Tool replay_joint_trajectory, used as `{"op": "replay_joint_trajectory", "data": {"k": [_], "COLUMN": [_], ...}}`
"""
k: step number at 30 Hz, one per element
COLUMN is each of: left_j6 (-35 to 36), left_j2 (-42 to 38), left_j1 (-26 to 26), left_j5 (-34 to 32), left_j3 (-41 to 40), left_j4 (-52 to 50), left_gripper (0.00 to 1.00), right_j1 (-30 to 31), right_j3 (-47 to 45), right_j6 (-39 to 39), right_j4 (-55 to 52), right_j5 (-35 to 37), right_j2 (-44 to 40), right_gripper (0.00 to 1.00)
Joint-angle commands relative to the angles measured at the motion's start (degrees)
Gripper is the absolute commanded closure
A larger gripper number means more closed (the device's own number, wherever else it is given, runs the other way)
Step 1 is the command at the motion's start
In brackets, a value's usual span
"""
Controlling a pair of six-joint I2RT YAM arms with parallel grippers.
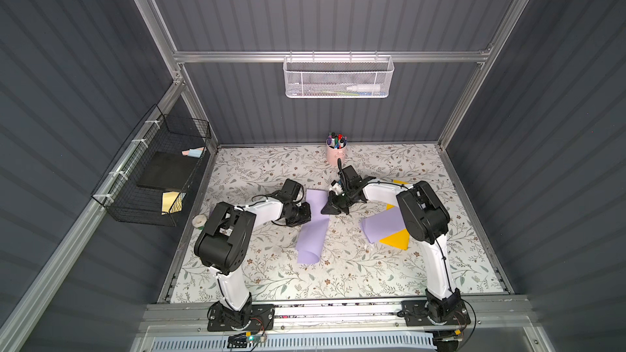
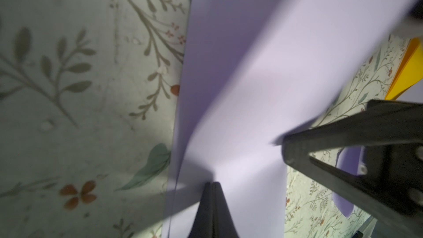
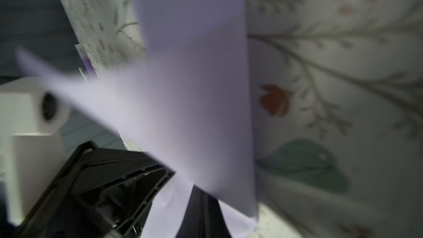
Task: Fold the rectangular paper in half along the long edge
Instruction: Fold the paper at the center of the board.
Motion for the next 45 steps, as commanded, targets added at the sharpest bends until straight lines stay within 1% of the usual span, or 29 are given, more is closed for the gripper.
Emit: {"op": "replay_joint_trajectory", "data": {"k": [1, 3, 6, 10, 13, 15, 19, 25, 29, 33, 36, 45], "left_j6": [1.3, 1.3, 1.5, 1.6, 1.6, 1.8, 1.7, 1.6, 1.5, 1.5, 1.5, 1.6], "left_j2": [1.4, 1.2, 0.9, 0.8, 0.8, 0.9, 0.9, 1.2, 1.4, 1.4, 1.2, 1.4], "left_j1": [0.4, 0.4, 0.4, 0.4, 0.4, 0.4, 0.4, 0.4, 0.4, 0.4, 0.4, 0.4], "left_j5": [-5.3, -5.4, -5.4, -5.5, -5.5, -5.4, -5.5, -5.4, -5.2, -5.1, -5.1, -4.9], "left_j3": [-3.1, -3.2, -3.3, -3.4, -3.3, -3.3, -3.3, -3.0, -2.8, -2.6, -2.4, -2.3], "left_j4": [-9.0, -9.1, -9.3, -9.4, -9.4, -9.4, -9.4, -9.4, -9.3, -9.4, -9.4, -9.8], "left_gripper": [1.0, 1.0, 1.0, 1.0, 1.0, 1.0, 1.0, 1.0, 1.0, 1.0, 1.0, 1.0], "right_j1": [-1.5, -3.0, -5.5, -9.1, -10.0, -9.4, -6.3, -1.1, 0.1, -0.6, -2.3, -9.8], "right_j3": [-2.5, -4.7, -7.7, -10.3, -9.6, -8.8, -4.0, 5.0, 7.1, 6.3, 3.8, -5.3], "right_j6": [1.3, 1.7, 0.5, -1.0, -2.0, -2.1, -3.7, -4.5, -3.7, -3.5, -2.8, -4.2], "right_j4": [1.4, 2.3, 0.5, -0.1, -1.3, -0.1, -1.1, -5.7, -5.9, -5.1, -3.4, -1.5], "right_j5": [0.2, 0.9, 4.1, 4.5, 4.0, 1.4, -0.9, -1.0, -0.4, 1.4, 1.5, 2.9], "right_j2": [0.3, 0.0, -0.6, -1.9, -4.0, -6.0, -8.1, -2.1, 1.8, 3.4, 3.5, 0.0], "right_gripper": [1.0, 1.0, 1.0, 1.0, 1.0, 1.0, 1.0, 1.0, 1.0, 1.0, 1.0, 1.0]}}
